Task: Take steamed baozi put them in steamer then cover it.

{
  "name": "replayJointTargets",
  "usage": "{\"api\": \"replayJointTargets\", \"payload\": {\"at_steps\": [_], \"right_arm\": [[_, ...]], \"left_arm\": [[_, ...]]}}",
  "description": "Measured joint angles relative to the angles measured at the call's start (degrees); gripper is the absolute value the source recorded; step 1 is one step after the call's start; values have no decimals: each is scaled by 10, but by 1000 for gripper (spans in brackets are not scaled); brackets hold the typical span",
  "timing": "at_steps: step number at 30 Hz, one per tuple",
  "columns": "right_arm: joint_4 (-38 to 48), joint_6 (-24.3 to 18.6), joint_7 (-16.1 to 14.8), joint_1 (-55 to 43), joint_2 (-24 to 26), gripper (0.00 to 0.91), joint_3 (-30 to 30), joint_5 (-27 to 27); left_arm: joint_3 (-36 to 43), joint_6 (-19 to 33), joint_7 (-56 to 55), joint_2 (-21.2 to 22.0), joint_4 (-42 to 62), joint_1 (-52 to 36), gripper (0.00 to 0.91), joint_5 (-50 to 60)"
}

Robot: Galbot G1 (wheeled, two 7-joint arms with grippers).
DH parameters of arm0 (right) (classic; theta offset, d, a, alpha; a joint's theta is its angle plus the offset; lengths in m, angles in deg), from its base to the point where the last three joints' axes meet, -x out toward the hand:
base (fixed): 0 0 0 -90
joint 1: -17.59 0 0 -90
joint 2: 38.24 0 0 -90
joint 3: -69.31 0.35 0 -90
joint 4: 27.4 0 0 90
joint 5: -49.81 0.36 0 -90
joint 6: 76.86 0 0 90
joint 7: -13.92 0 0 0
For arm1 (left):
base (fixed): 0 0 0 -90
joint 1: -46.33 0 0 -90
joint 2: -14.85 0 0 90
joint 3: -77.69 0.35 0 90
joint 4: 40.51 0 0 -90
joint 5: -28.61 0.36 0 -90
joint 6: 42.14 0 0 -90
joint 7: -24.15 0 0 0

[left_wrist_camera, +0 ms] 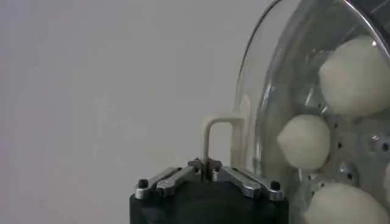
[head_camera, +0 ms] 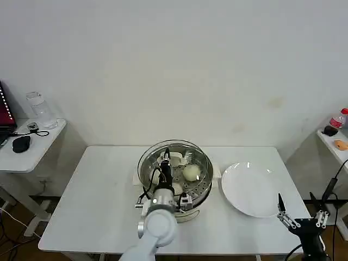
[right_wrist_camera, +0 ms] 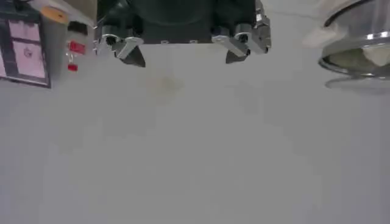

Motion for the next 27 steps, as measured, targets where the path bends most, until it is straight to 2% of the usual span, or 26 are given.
{"api": "replayJointTargets", "payload": {"at_steps": [27], "right_arm": [[1, -1, -1, 1, 0, 907, -8, 2]], "left_arm": [[3, 17, -4, 31, 18, 22, 0, 64]]}}
